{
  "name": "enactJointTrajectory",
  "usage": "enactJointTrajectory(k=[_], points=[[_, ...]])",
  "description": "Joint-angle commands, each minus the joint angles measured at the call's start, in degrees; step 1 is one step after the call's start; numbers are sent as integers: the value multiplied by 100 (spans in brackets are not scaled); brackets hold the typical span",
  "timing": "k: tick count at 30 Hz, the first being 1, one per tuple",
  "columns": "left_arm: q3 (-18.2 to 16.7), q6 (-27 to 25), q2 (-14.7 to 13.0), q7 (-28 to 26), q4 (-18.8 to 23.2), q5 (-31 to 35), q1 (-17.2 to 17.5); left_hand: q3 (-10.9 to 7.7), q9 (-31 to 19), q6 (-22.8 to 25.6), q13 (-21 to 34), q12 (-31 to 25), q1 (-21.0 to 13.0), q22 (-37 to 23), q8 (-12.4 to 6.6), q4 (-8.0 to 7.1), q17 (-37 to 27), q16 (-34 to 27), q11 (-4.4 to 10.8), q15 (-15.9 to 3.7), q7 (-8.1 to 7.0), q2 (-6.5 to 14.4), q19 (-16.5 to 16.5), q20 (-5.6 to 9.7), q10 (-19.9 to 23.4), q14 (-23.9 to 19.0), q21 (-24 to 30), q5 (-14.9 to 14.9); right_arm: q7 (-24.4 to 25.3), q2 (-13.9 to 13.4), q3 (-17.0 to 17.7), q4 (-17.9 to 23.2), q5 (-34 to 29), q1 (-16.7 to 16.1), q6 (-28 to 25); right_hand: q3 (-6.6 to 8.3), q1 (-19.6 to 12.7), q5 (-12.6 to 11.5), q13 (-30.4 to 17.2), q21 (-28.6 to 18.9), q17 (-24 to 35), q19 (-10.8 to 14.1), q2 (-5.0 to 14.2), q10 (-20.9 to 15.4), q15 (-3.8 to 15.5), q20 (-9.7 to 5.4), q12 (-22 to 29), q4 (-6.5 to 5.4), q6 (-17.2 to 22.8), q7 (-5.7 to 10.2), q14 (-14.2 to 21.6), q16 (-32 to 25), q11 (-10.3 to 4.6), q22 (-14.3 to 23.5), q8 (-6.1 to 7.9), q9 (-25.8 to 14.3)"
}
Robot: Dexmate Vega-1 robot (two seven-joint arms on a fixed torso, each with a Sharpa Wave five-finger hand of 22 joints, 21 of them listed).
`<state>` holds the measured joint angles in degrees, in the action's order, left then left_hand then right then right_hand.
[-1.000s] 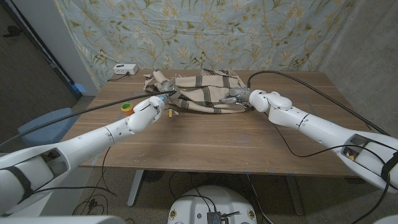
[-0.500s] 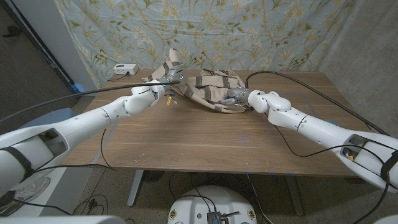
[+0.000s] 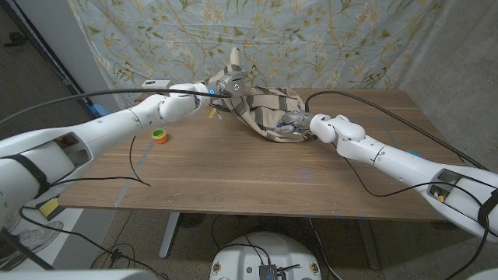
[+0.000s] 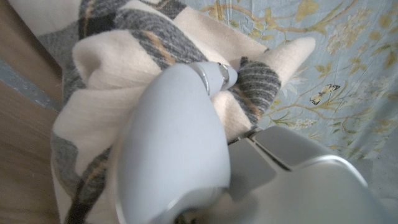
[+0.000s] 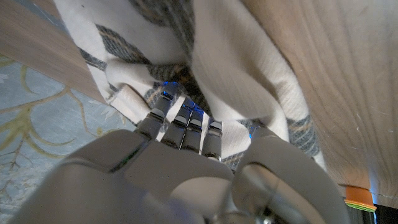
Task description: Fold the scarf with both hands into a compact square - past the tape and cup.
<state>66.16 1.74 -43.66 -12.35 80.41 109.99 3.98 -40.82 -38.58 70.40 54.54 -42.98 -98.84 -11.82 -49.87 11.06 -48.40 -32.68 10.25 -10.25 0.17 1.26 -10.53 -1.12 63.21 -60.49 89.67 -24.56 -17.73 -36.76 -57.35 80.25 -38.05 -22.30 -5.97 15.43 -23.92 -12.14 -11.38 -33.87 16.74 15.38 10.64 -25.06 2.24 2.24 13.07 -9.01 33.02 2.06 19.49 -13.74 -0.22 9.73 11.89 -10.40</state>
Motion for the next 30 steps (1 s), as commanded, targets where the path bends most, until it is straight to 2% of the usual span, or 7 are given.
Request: enactJointTrajectory(k=[1,9,12,15,21,24,30], points=[[609,271,379,-891,-487,485,-883,-56,-45,19,-19,54,-31,-21,-73,-7,-75,0,57,-89,191,-33,6,10,17,27,35,27,4,0,-26,-207,-52,-39,253,73,43,-17,-8,17,-1,-1,21,44,166,-10,-20,7,34,22,-40,50,5,18,35,-25],[1058,181,794,-1275,-869,620,-1369,-81,-13,-9,58,75,-21,-31,-99,-12,-162,62,81,-95,192,-29,23,22,-7,26,37,72,3,-20,-43,-293,-90,-30,405,110,47,-16,-7,41,-18,-11,17,64,164,-13,-40,11,18,24,-61,64,9,18,15,-26],[1171,173,844,-1365,-877,551,-1481,-87,-21,-13,51,95,-15,-31,-121,-15,-171,92,74,-96,180,-23,30,37,-3,16,34,85,119,-68,47,-239,-34,-86,432,142,45,-17,-8,66,-32,-38,17,127,146,-6,-73,17,-25,59,-84,78,16,18,-11,-26],[1288,180,869,-1466,-873,513,-1571,-92,26,-23,53,112,-12,-27,-107,-10,-173,131,82,-98,186,-28,22,32,5,12,30,99,224,-126,141,-128,-16,-138,409,221,48,-14,-10,110,-63,-39,4,267,107,4,-141,31,-276,129,-155,112,41,19,-116,-30],[1513,80,1092,-1764,-1124,484,-1764,-97,37,-43,78,133,-2,-22,-127,-12,-186,186,93,-98,165,-27,15,48,2,-10,27,121,254,-163,216,-81,-14,-147,424,258,55,-11,-12,140,-77,-54,-7,316,96,9,-160,35,-330,140,-183,123,58,19,-127,-32],[1653,-4,1299,-1964,-1392,496,-1909,-97,49,-52,47,168,2,-21,-130,-14,-187,218,95,-101,158,-23,12,45,8,-18,28,130,267,-165,235,-90,1,-159,452,265,56,-10,-12,146,-80,-57,-10,315,87,13,-160,37,-336,142,-188,125,56,19,-127,-33],[2025,-312,1920,-2460,-2207,461,-2209,-92,40,-96,-26,242,10,-20,-140,-17,-147,308,109,-113,124,-23,22,66,-6,7,28,137,281,-171,248,-95,0,-188,484,280,59,-9,-13,157,-86,-57,-15,320,97,14,-161,40,-328,144,-193,127,57,19,-120,-34]])
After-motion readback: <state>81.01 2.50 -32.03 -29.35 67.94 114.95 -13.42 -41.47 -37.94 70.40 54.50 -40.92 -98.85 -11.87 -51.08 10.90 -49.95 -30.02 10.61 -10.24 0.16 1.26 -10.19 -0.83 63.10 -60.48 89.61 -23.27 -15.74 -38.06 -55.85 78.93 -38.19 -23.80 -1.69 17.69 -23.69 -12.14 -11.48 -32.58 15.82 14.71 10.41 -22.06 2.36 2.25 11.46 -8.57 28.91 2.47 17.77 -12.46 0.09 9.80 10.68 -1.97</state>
